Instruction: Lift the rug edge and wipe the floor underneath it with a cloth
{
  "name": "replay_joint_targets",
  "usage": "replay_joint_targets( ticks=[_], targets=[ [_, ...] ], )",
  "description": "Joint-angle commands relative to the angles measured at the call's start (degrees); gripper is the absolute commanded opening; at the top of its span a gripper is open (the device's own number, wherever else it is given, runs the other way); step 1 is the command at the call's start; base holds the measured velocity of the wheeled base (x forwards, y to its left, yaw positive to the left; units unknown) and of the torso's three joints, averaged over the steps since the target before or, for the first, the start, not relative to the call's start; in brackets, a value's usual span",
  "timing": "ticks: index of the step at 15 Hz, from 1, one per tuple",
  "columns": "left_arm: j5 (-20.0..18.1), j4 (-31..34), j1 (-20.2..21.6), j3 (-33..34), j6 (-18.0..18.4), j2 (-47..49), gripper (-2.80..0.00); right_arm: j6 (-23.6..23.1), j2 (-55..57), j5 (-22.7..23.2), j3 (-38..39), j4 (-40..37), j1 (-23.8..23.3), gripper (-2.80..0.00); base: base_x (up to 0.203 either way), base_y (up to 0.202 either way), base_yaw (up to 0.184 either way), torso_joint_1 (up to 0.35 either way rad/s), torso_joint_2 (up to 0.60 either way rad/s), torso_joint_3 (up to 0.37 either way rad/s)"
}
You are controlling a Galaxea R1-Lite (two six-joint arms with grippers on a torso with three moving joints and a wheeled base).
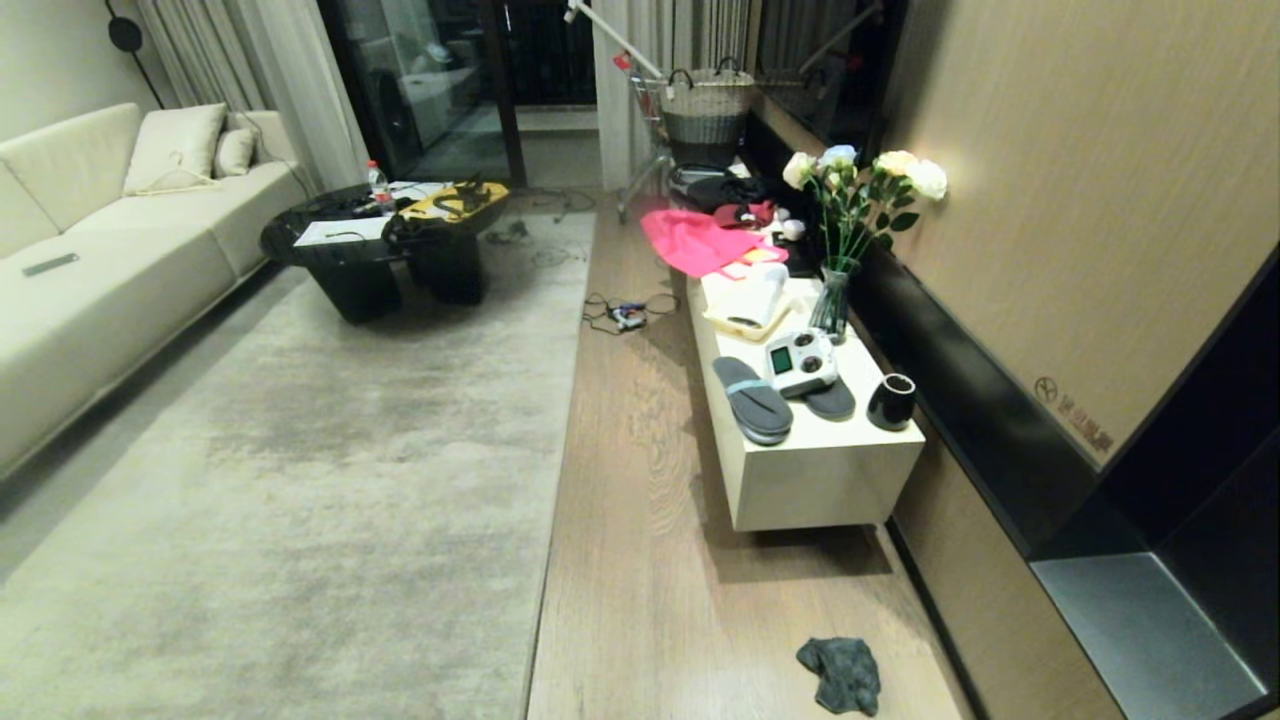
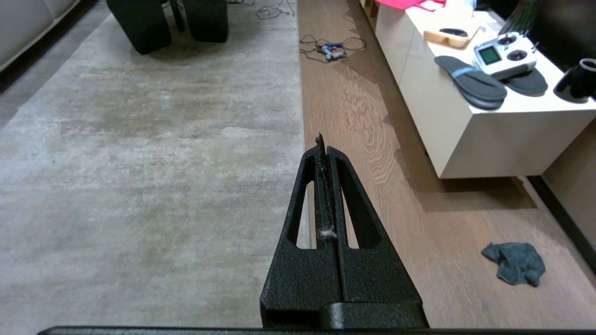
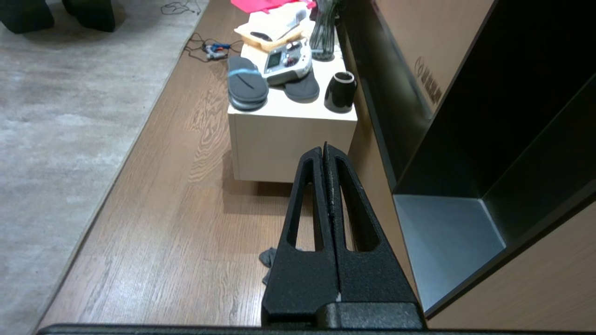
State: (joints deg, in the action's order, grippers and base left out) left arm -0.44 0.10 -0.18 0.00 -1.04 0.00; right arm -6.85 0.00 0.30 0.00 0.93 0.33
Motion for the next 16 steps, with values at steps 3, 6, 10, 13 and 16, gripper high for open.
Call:
replay_joint_targets(
  ticks=[3, 6, 10, 13, 16],
  targets=[
    [0.0, -0.01, 0.01, 0.0, -0.02, 0.09, -2.8, 0.0, 0.0, 0.05, 0.0, 0.03, 0.02, -2.8, 0.0, 0.0, 0.0, 0.172, -0.52, -0.363],
    [0.0, -0.01, 0.01, 0.0, -0.02, 0.09, -2.8, 0.08, 0.0, 0.05, 0.0, -0.05, 0.02, -2.8, 0.0, 0.0, 0.0, 0.194, -0.55, -0.357],
    [0.0, -0.01, 0.01, 0.0, -0.02, 0.09, -2.8, 0.26, 0.09, 0.05, 0.0, -0.05, 0.02, -2.8, 0.0, 0.0, 0.0, 0.23, -0.59, -0.369],
    [0.0, -0.01, 0.01, 0.0, -0.02, 0.09, -2.8, 0.26, 0.09, 0.13, 0.0, -0.05, 0.02, -2.8, 0.0, 0.0, 0.0, 0.194, -0.49, -0.295],
    [0.0, -0.01, 0.01, 0.0, -0.02, 0.09, -2.8, 0.26, 0.04, 0.13, 0.0, -0.05, 0.02, -2.8, 0.0, 0.0, 0.0, 0.163, -0.37, -0.219]
  ],
)
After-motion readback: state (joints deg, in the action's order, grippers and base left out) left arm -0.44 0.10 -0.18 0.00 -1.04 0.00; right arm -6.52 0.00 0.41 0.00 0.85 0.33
